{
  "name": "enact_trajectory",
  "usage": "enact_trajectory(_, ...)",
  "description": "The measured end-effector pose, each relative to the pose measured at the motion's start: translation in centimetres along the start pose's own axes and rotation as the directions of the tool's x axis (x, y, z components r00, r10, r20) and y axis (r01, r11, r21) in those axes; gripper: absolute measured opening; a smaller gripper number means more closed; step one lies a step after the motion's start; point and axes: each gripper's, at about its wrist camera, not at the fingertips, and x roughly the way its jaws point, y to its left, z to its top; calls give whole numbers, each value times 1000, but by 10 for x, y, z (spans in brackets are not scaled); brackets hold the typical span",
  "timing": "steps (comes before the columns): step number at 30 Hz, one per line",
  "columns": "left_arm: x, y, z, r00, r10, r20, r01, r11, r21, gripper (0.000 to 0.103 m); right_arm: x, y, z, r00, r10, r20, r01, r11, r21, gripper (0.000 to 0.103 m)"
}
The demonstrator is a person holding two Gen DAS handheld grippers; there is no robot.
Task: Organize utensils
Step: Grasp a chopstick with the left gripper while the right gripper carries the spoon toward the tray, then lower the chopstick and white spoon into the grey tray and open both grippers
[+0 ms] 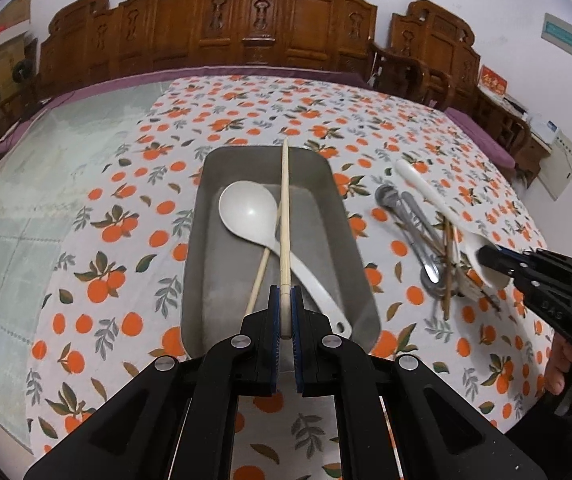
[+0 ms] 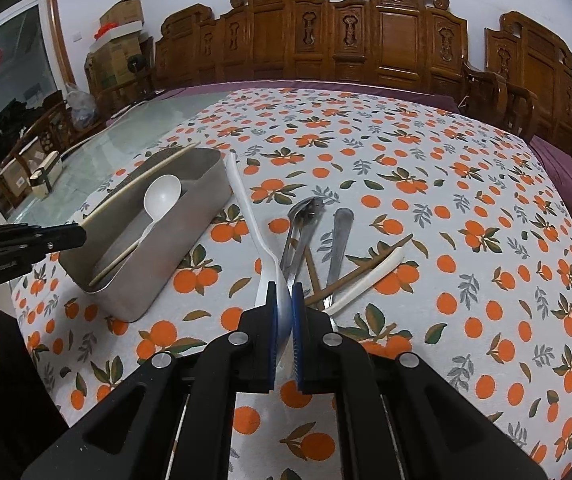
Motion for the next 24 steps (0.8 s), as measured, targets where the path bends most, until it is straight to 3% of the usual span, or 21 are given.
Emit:
enact_trajectory(11, 10, 8, 1, 1000, 13, -21, -13, 1000, -21, 8, -4, 13, 3, 1000, 8, 4, -8, 1000, -10, 7)
enact_trajectory(19, -11, 18, 13, 999, 15, 50, -14, 1000, -14, 30, -10, 56, 18, 1000, 16, 6, -15, 999, -41, 7)
enact_trajectory(23, -21, 29, 17, 997, 21, 74, -20, 1000, -14, 34, -4, 71, 25, 1000, 5, -7, -6, 999, -51, 8)
enact_trajectory(24, -24, 32, 18, 996, 26, 82, -25, 1000, -11, 43, -1, 75, 28, 1000, 2, -13, -2, 999, -52, 7)
